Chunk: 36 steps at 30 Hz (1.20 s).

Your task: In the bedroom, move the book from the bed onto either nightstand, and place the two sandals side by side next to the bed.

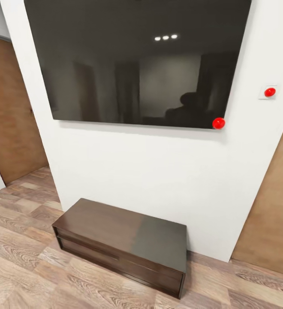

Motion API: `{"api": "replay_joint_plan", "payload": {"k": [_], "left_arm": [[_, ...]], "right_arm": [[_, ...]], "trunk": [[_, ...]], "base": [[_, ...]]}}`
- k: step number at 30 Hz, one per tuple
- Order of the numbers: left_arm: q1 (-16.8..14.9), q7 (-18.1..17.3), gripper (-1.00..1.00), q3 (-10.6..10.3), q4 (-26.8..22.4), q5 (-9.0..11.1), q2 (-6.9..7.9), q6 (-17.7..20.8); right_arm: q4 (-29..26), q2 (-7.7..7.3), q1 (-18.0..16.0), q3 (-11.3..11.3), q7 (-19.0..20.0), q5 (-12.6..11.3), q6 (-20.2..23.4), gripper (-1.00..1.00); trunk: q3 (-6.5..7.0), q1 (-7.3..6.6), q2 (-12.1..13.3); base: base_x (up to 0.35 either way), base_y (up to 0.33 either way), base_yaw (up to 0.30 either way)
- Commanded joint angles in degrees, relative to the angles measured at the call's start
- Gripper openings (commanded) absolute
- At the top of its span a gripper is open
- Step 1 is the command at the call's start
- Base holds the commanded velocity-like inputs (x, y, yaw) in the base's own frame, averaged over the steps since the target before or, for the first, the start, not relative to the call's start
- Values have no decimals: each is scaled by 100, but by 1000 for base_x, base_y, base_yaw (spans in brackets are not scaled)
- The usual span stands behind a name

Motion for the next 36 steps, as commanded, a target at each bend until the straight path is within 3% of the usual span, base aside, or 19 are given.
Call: {"api": "replay_joint_plan", "payload": {"k": [1,13,36], "left_arm": [[0,0,100,0,0,0,0,0],[0,0,100,0,0,0,3,-4],[0,0,100,16,71,17,7,10]], "right_arm": [[0,0,1,0,0,0,0,100],[0,0,3,0,0,0,0,100],[0,0,3,0,0,0,0,100]], "trunk": [[0,0,0],[0,0,0],[0,0,0]], "base": [[-245,-9,244],[-165,-2,244],[-8,0,244]]}}
